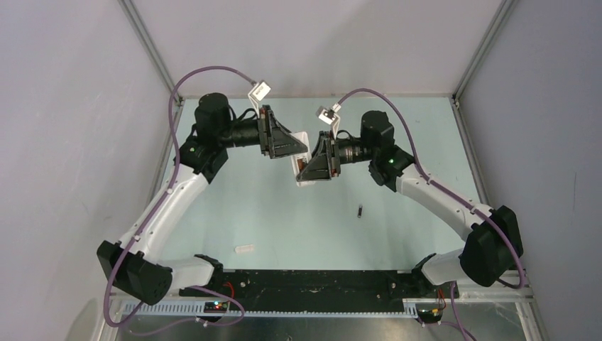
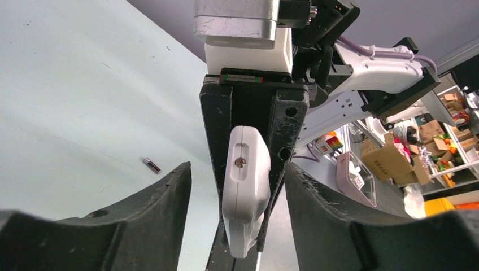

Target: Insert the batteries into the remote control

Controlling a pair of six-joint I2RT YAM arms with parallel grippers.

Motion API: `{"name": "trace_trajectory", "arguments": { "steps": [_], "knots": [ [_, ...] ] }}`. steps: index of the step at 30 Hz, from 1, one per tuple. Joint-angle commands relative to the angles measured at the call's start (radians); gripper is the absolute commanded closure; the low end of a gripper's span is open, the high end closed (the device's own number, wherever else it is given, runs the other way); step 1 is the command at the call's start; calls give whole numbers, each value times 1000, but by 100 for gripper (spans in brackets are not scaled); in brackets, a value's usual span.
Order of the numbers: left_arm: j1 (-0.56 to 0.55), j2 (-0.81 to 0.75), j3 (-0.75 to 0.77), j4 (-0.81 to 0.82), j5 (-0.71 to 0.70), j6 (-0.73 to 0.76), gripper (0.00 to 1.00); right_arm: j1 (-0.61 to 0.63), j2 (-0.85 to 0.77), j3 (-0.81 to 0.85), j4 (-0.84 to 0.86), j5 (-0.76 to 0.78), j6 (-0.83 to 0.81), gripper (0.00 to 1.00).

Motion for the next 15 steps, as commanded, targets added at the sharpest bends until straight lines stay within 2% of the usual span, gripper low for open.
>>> {"name": "trace_trajectory", "arguments": {
  "steps": [1,9,15],
  "knots": [
    [5,-57,-27,31,-9,58,34,-6,-12,68,-147,-96,-129,92],
    [8,-63,-65,24,57,96,33,-4,10,111,-462,-213,-301,95],
    [0,-46,-92,22,137,97,33,10,30,121,-621,-201,-387,96]
  ]
}}
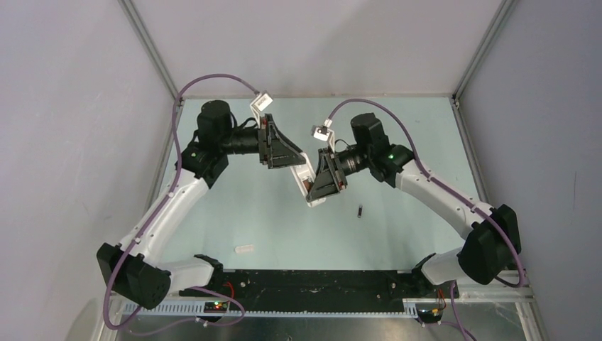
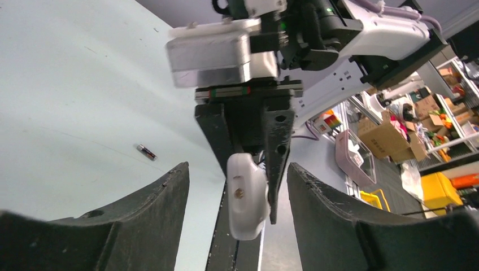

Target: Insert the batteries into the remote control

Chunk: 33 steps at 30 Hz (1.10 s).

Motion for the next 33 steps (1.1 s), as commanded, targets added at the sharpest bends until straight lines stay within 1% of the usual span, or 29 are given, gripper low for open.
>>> {"name": "trace_trajectory", "arguments": {
  "steps": [1,5,9,12,17,19,20,21,22,23,26,28,29,30,31,32,33],
  "knots": [
    [-5,-5,-18,18,103,32,33,10,25,56,-155,-27,-97,96],
    [-23,-6,-42,19,147,52,35,11,44,82,-213,-8,-127,96],
    [-26,2,-72,5,142,60,38,14,51,96,-224,6,-128,97],
    [-26,19,-79,-5,155,60,47,14,59,104,-238,10,-133,98],
    [-26,31,-83,-11,170,67,57,14,68,111,-262,15,-149,98],
    [-27,36,-84,-12,177,66,65,13,71,114,-265,22,-150,98],
    [-27,38,-81,-13,183,65,73,13,72,115,-265,26,-150,99],
    [-28,40,-79,-13,185,63,77,12,74,120,-263,30,-147,99],
    [-28,40,-72,-14,193,63,88,11,75,124,-260,33,-141,99],
    [-28,38,-66,-13,198,64,97,9,76,126,-249,37,-128,100],
    [-27,23,-44,-13,178,80,100,-2,70,130,-210,48,-80,99],
    [-24,13,-30,-14,148,83,100,-12,58,131,-180,67,-59,87],
    [-21,9,-26,-16,133,82,100,-16,51,130,-165,76,-53,70],
    [-19,9,-16,-16,125,79,100,-23,37,129,-160,106,-47,60],
    [-14,8,-13,-15,99,78,100,-26,29,127,-148,121,-48,44],
    [-7,6,-8,-15,88,72,100,-33,7,120,-141,160,-49,37],
    [-2,5,-7,-16,62,70,100,-41,-5,114,-126,185,-49,26]
  ]
}}
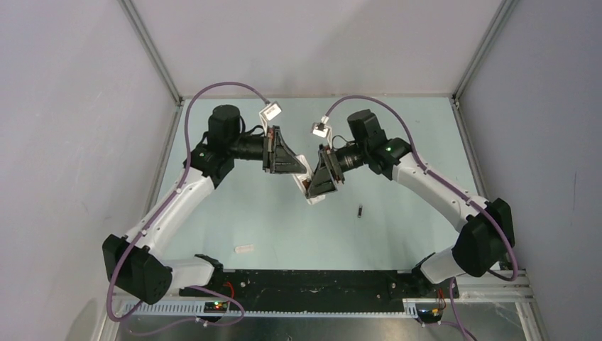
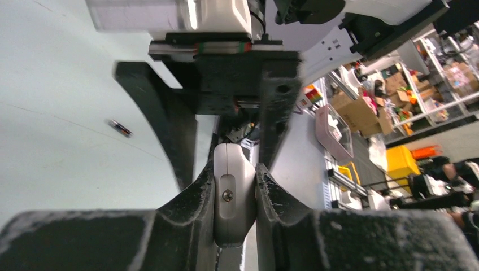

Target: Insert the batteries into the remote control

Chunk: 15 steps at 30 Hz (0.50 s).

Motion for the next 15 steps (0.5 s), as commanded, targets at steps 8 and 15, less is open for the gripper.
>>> {"name": "trace_trajectory", "arguments": {
  "steps": [8,15],
  "knots": [
    [101,-20,28,22,-160,-2,100,-174,-244,-168,281,378,263,11],
    [126,29,23,24,-217,-46,100,-199,-227,-221,103,854,280,36]
  ]
}}
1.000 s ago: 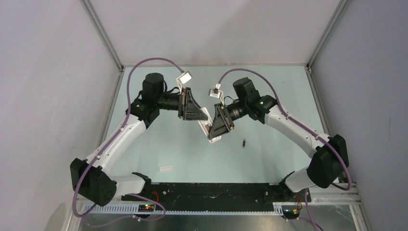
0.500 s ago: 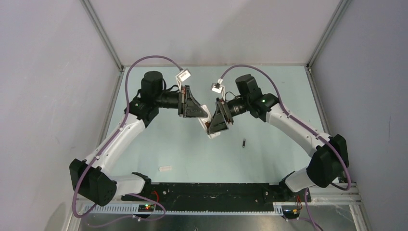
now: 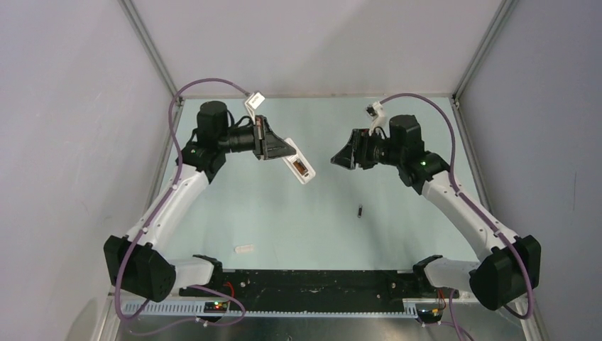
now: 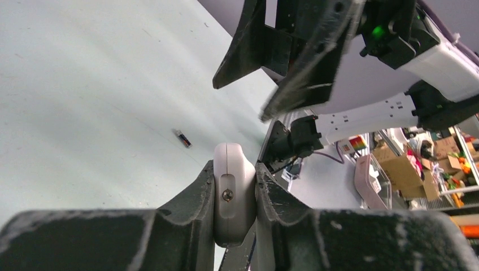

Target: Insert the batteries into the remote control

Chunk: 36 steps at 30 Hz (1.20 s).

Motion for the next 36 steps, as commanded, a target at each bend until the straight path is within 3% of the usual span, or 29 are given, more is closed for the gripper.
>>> {"name": "trace_trajectory", "arguments": {
  "steps": [1,4,6,8,11,16,27,36],
  "knots": [
    [12,36,17,22,-52,-54,100,0,58,-11,-132,379,63,39],
    [16,51,14,27,-95,-103,100,0,135,-12,-211,502,89,48],
    [19,59,-2,47,-119,-151,100,1,177,-16,-248,564,108,47],
    [23,56,-52,146,-124,-283,100,3,206,-25,-256,610,125,46],
    [33,40,-196,475,-128,-474,100,2,247,-29,-269,659,149,45],
    [33,35,-303,716,-177,-666,100,0,326,-40,-276,671,192,46],
    [33,8,-379,864,-258,-747,100,8,456,-53,-336,621,236,59],
    [33,13,-389,876,-261,-736,100,58,475,-53,-397,653,238,59]
  ]
}}
